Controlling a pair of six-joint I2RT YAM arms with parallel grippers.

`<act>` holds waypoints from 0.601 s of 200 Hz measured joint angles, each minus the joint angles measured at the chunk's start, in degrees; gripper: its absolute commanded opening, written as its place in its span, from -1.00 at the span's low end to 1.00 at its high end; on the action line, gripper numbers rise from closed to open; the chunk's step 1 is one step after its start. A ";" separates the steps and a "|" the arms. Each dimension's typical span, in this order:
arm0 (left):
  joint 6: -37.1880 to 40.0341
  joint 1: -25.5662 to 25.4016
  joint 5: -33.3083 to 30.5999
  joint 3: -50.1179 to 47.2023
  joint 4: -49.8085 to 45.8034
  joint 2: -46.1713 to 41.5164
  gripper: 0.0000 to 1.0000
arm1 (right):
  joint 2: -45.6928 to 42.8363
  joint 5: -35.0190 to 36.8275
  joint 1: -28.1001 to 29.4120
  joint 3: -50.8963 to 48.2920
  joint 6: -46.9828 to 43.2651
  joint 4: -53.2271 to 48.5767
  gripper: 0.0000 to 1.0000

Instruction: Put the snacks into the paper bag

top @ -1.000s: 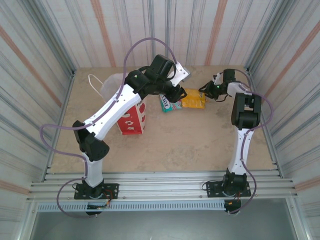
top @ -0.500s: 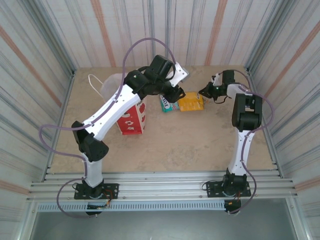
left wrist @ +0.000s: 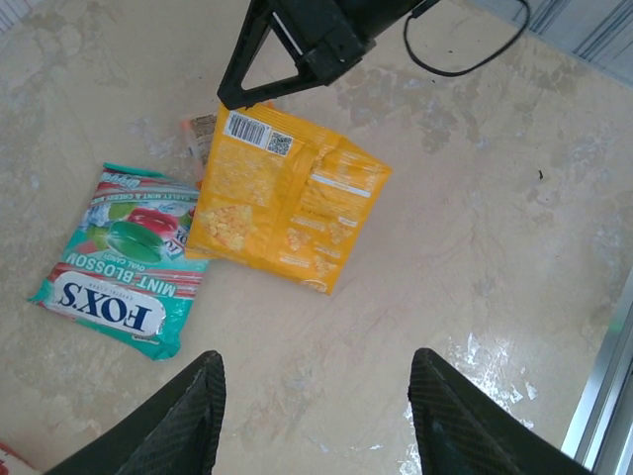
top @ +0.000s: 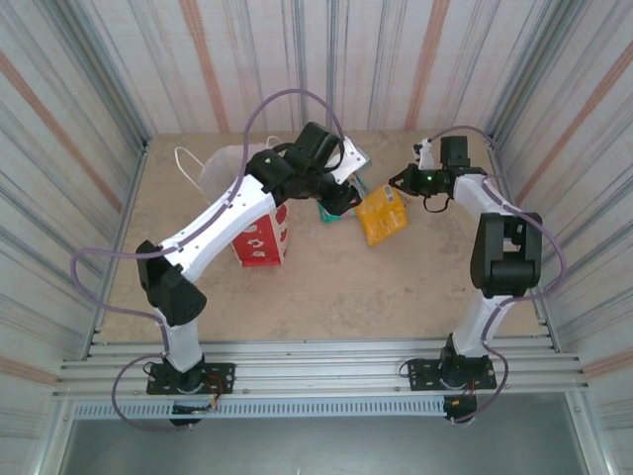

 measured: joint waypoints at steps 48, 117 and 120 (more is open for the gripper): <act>0.85 0.59 5.66 -5.07 5.86 0.00 0.13 | -13.66 0.24 1.77 -7.19 -9.05 -1.62 -1.00; 7.30 4.33 19.98 -13.22 17.05 0.22 0.26 | -31.63 -4.37 3.41 -16.02 -24.48 -2.95 -1.00; 8.13 4.26 20.57 -13.22 17.35 0.24 0.27 | -32.37 -4.81 3.41 -16.24 -25.05 -2.95 -1.00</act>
